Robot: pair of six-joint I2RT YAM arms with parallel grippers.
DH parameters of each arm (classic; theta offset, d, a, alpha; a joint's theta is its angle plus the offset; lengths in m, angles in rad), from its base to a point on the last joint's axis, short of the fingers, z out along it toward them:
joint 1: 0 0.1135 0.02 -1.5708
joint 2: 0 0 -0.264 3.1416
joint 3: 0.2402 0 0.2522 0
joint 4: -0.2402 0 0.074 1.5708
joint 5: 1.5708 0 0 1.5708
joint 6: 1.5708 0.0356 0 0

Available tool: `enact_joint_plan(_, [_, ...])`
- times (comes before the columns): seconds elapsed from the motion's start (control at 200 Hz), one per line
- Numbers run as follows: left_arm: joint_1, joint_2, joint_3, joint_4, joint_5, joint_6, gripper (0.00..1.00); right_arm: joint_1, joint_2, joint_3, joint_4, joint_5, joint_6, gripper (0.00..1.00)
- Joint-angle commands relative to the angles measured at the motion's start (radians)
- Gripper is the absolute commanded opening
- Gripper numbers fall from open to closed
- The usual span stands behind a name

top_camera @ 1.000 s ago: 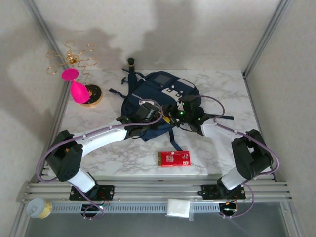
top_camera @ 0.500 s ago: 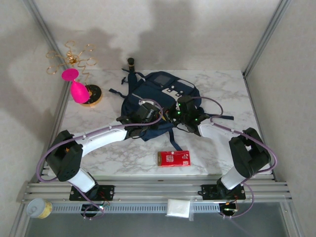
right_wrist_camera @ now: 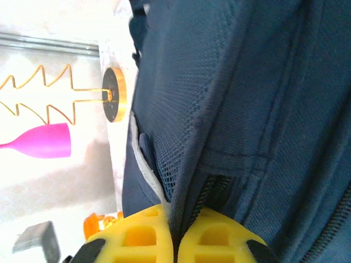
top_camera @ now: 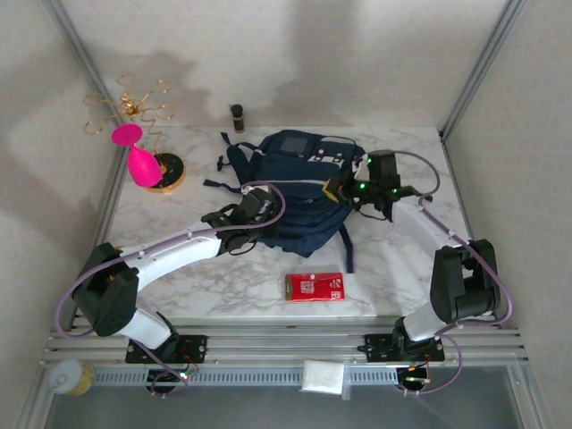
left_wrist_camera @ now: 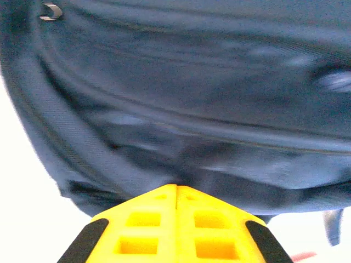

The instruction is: Pack books, pencil case, and school supplies into a backpack

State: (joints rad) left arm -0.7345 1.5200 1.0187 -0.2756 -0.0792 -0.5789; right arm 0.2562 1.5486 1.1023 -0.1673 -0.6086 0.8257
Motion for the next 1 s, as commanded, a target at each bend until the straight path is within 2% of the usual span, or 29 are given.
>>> enact_joint_plan(0.0, [0.016,0.045,0.028,-0.022,-0.015,0.006,0.0,-0.059,0.03,0.131,-0.056,-0.05,-0.175,0.0])
enact_joint_plan(0.13, [0.002,0.063,0.059,0.041,0.072,0.031,0.0,-0.05,0.037,0.124,-0.027,-0.058,-0.143,0.0])
enact_joint_plan(0.195, [-0.022,0.043,0.069,0.071,0.067,0.063,0.0,-0.048,0.027,0.091,0.01,-0.094,-0.116,0.0])
enact_joint_plan(0.285, [-0.031,0.019,0.078,0.129,0.085,0.132,0.0,-0.044,0.014,0.09,-0.003,-0.073,-0.13,0.0])
enact_joint_plan(0.34, [-0.034,0.021,0.089,0.171,0.116,0.215,0.09,-0.043,0.008,0.093,-0.006,-0.067,-0.132,0.0])
enact_joint_plan(0.531, [-0.03,0.059,0.128,0.261,0.12,0.425,0.27,-0.043,0.023,0.103,0.004,-0.105,-0.119,0.0])
enact_joint_plan(0.621, [-0.009,0.092,0.13,0.291,0.176,0.495,0.35,-0.044,0.02,0.102,0.013,-0.101,-0.111,0.0])
enact_joint_plan(0.776, [0.013,0.16,0.15,0.332,0.274,0.532,0.41,-0.044,0.01,0.104,0.017,-0.103,-0.106,0.0])
enact_joint_plan(0.996, [0.024,0.239,0.198,0.401,0.295,0.49,0.44,-0.043,0.007,0.087,0.061,-0.115,-0.08,0.0])
